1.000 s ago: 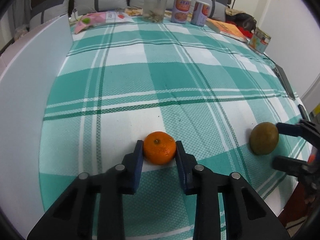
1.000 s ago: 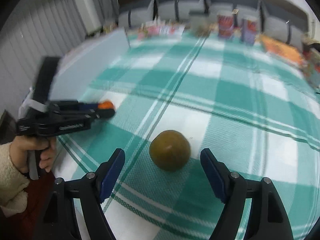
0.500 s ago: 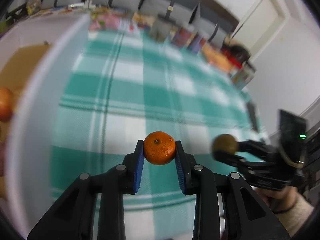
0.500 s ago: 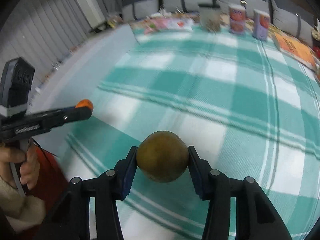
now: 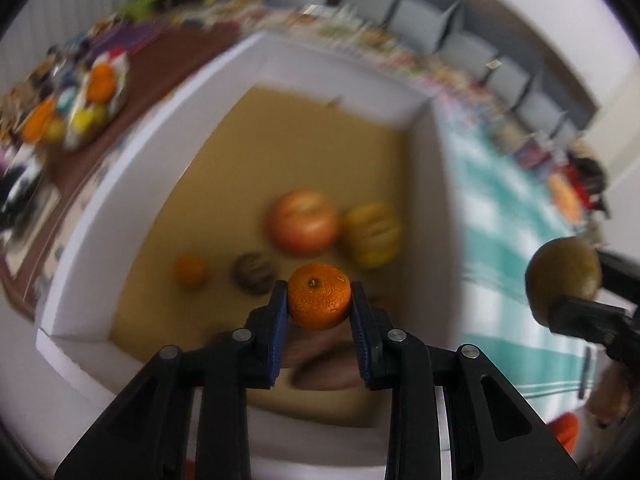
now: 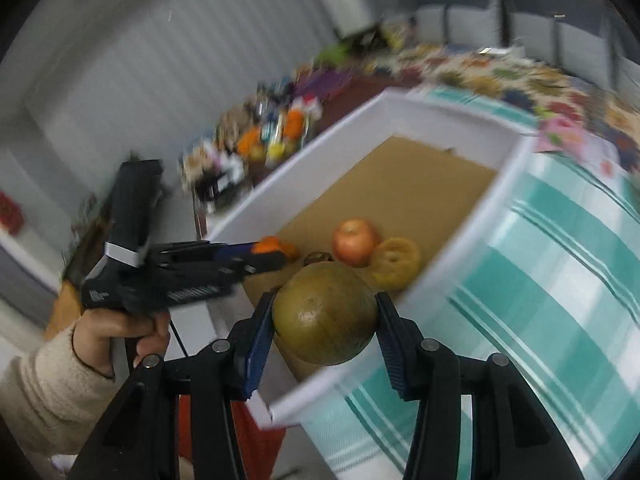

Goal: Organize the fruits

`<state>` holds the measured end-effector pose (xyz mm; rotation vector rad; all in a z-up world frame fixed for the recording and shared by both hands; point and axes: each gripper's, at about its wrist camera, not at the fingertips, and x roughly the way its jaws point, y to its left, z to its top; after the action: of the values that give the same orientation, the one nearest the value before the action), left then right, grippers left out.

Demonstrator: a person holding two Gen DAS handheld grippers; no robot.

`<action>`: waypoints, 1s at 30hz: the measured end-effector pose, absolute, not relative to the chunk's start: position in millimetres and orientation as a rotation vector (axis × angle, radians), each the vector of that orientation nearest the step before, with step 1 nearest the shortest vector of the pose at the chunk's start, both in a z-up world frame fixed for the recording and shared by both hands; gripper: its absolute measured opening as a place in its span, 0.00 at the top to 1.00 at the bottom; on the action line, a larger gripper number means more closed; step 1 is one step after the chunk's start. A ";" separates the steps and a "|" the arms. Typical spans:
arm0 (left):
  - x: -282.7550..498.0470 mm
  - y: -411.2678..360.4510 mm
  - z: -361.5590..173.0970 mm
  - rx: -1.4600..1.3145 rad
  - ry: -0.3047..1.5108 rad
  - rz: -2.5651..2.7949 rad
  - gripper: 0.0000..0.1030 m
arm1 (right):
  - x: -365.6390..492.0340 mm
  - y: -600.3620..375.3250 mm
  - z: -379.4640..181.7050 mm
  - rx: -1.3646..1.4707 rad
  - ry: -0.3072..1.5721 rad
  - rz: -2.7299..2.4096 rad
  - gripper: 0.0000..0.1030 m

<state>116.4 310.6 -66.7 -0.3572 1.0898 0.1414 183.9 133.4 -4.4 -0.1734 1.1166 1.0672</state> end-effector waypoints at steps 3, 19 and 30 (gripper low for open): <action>127.4 320.1 -95.1 -0.336 1.163 0.188 0.71 | 187.2 174.1 -33.2 -0.338 1.200 1.031 0.52; 117.6 327.4 -91.8 -0.319 1.080 0.291 0.23 | 195.8 193.8 -52.4 -0.549 1.238 0.935 0.35; 71.3 288.2 -17.7 -0.203 0.888 0.467 0.09 | 167.9 153.5 9.6 -0.473 1.060 0.844 0.13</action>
<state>71.3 288.2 -17.7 -0.2032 0.8880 0.4669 167.9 153.5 9.6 -0.4734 1.0599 0.8445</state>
